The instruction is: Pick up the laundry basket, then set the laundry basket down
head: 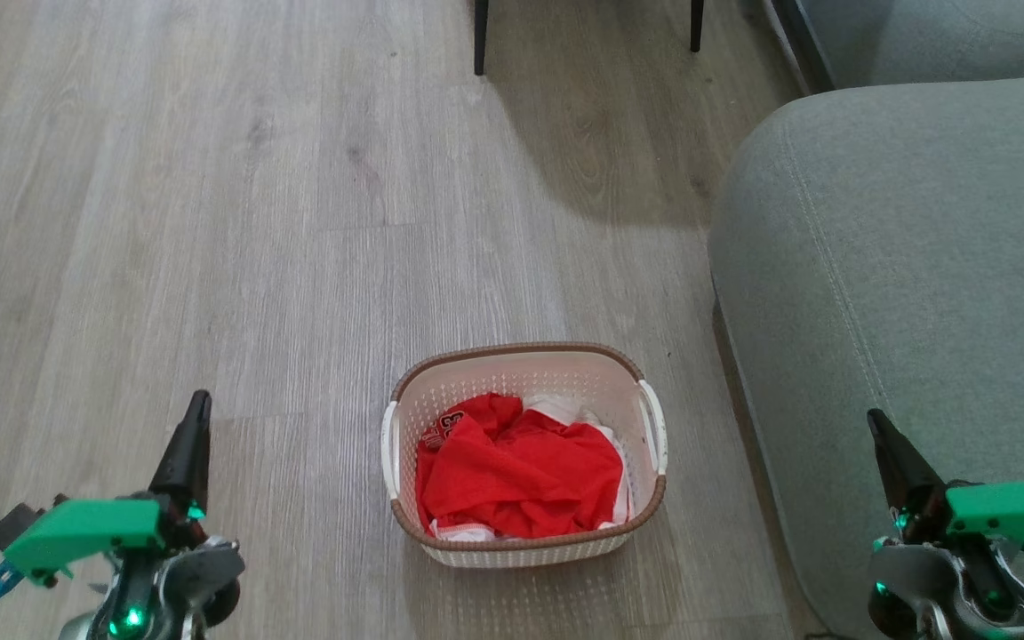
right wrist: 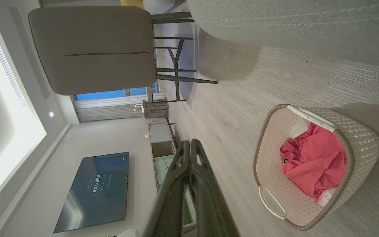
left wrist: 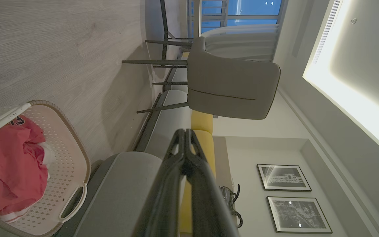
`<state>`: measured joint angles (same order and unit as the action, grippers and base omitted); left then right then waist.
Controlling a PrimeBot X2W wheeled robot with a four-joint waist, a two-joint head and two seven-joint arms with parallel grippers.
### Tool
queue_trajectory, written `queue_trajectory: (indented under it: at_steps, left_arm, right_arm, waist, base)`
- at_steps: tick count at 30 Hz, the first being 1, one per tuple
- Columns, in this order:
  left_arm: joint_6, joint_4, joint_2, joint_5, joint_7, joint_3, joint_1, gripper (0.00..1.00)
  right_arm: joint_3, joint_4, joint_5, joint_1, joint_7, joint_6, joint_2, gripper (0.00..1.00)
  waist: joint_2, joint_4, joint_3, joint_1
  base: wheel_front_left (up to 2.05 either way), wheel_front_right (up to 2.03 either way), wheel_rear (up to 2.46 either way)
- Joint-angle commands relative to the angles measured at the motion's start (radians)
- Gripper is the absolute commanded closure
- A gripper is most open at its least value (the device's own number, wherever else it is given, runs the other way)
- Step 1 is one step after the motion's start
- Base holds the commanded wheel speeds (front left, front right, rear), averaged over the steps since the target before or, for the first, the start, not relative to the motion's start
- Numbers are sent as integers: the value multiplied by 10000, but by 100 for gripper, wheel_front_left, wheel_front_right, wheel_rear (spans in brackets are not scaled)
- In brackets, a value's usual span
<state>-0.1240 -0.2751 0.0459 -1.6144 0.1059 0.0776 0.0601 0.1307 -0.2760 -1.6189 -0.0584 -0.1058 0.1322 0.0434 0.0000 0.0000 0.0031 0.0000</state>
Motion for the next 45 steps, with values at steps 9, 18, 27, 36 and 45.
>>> queue_trajectory:
  at_steps: [9, 18, 27, 36, 45]
  left_arm:
    - [-67, 300, 44, 68, 81, 373, 480, 100]
    - [-67, 300, 44, 68, 81, 373, 480, 100]
    - [-67, 300, 43, 68, 81, 373, 480, 100]
    - [-67, 300, 43, 68, 82, 374, 480, 100]
    - [14, -493, -15, 62, -112, -126, -346, 0]
  right_arm:
    - [-161, 312, 109, -496, -81, -15, 71, 100]
    - [-161, 312, 110, -496, -81, -15, 70, 100]
    - [-160, 312, 110, -496, -81, -15, 70, 100]
    - [-160, 312, 110, -496, -82, -15, 70, 100]
    - [-173, -535, 45, 304, 123, 0, -89, 0]
  waist:
    - [0, 0, 0, 0]
    - [0, 0, 0, 0]
    - [0, 0, 0, 0]
    - [0, 0, 0, 0]
    - [0, 1, -23, 0]
  base:
    - [0, 0, 0]
    - [0, 0, 0]
    - [0, 0, 0]
    - [0, 0, 0]
    - [0, 0, 0]
